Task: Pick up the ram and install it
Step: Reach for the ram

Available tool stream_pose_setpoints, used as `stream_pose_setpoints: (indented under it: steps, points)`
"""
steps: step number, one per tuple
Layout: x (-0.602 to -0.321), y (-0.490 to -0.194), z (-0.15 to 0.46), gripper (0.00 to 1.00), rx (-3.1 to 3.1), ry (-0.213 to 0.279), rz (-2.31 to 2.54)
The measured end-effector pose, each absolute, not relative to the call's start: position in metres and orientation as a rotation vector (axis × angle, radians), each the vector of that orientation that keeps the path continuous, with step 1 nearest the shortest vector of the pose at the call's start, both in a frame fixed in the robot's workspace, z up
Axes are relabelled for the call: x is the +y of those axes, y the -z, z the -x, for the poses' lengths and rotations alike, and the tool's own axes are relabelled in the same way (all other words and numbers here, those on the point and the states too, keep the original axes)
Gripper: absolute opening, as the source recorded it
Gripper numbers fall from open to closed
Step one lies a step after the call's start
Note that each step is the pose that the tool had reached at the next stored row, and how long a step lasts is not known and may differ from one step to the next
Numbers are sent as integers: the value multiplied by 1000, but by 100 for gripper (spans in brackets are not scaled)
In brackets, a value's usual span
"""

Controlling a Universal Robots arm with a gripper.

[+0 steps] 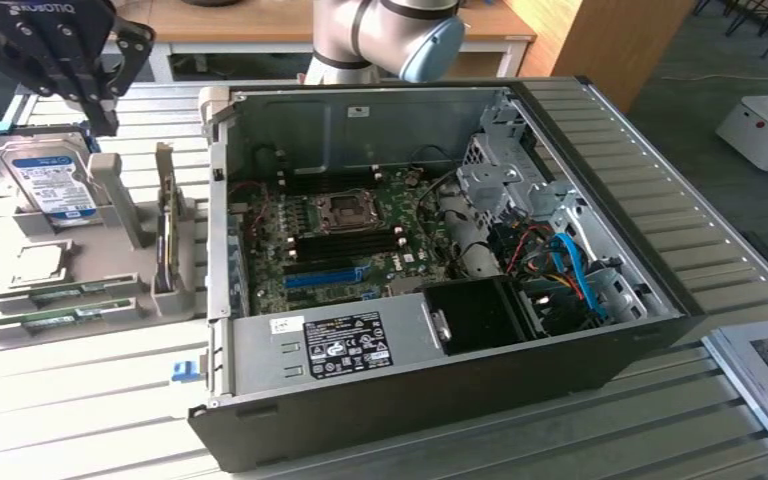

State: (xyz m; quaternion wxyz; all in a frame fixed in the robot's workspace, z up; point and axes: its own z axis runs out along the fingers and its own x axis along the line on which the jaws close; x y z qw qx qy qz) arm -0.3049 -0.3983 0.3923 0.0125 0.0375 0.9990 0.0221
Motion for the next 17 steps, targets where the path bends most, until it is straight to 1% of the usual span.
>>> stream_pose_setpoints:
  steps: [17]
  points:
    - [-398, -392, 344, 10, 3114, -69, -117]
